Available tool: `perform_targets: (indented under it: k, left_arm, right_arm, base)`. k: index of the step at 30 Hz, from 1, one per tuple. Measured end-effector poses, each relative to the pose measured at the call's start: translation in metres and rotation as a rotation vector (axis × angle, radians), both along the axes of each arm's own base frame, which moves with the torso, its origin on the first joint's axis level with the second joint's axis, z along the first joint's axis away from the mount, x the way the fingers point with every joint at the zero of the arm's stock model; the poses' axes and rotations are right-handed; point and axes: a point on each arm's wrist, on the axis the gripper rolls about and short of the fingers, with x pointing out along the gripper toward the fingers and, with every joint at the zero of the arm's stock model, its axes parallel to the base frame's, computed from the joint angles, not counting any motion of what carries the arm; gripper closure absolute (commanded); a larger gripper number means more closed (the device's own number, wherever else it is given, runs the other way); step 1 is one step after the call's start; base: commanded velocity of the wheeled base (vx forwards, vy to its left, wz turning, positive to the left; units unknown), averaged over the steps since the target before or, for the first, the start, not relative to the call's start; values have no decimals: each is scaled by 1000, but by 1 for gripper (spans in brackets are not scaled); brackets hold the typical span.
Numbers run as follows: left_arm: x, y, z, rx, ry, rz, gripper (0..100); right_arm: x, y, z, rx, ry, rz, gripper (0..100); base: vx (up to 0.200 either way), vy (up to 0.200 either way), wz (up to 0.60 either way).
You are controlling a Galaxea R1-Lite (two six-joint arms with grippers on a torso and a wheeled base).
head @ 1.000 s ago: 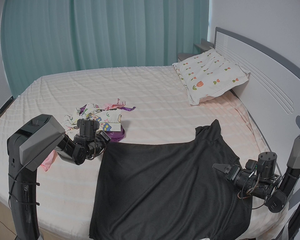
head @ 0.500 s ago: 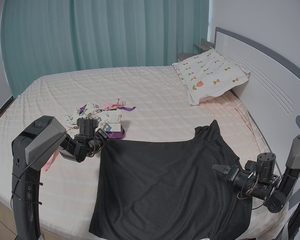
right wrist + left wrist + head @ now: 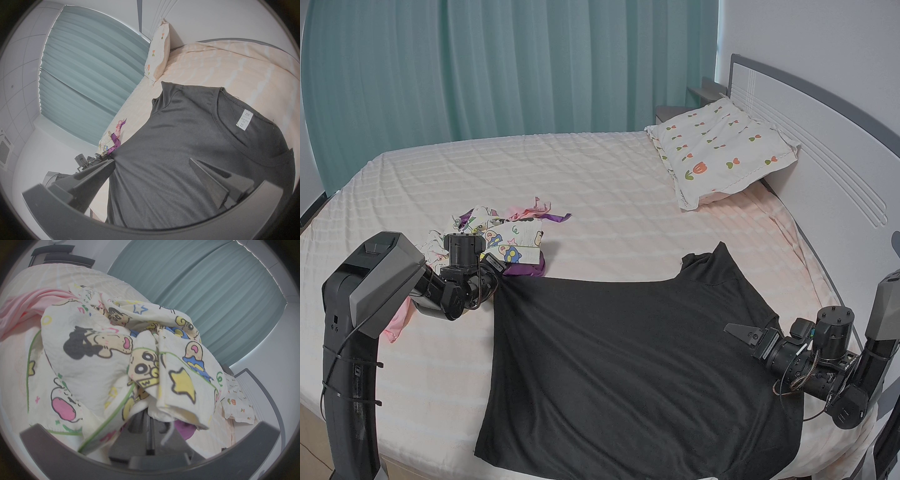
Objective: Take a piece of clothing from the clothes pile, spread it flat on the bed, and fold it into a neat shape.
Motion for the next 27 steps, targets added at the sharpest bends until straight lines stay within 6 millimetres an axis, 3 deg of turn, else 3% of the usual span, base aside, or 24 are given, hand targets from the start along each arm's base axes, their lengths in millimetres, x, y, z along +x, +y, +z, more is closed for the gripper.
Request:
perform_targets:
  k: [13,14,22,27]
  left_arm:
    - [4,16,1,3,9,37,100]
    - [4,16,1,3,9,38,0]
    - [1,17,0,4,20,40,0]
    - [-14,18,4,4,59,39,0]
  right_arm:
    - [-3,-1,-7,-8,17,1,0]
    - [-3,-1,-7,-9,17,1,0]
    - [-3,-1,-7,-9,17,-1,0]
    - [-3,-2,-6,-11,11,-5,0]
  base:
    - [0,0,0]
    - [0,0,0]
    - [0,0,0]
    - [0,0,0]
